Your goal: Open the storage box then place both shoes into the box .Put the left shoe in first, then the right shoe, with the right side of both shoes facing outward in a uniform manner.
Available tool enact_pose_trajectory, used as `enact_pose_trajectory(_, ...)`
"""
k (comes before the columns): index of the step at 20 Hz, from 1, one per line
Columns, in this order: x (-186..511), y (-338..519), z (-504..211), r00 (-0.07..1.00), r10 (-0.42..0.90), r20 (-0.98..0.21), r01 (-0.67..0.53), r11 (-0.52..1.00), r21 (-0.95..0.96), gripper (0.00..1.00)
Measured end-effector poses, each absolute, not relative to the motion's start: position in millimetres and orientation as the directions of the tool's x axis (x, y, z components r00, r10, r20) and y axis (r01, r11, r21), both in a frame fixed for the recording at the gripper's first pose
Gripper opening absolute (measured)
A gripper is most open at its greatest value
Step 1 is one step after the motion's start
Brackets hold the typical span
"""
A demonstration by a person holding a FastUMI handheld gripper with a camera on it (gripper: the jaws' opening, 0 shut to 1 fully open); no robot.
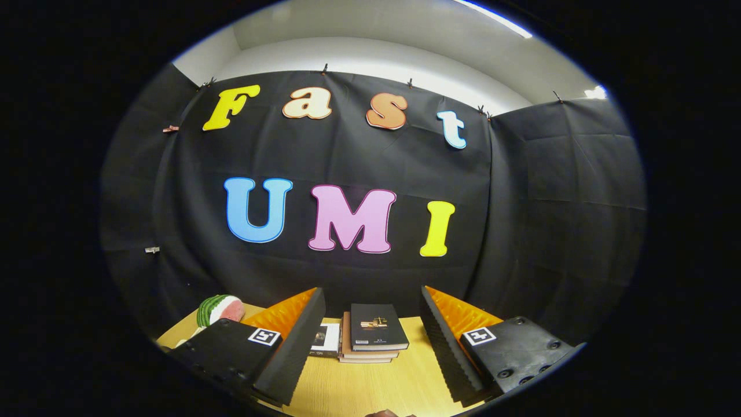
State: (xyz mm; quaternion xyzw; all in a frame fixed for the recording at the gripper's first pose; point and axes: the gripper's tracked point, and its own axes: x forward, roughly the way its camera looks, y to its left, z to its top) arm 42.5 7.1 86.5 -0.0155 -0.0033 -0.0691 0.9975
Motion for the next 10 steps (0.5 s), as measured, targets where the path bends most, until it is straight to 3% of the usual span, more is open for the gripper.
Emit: enact_pose_trajectory(10,28.8,-4.0,72.1,0.987,-0.162,-0.020,0.161,0.987,-0.016,0.98)
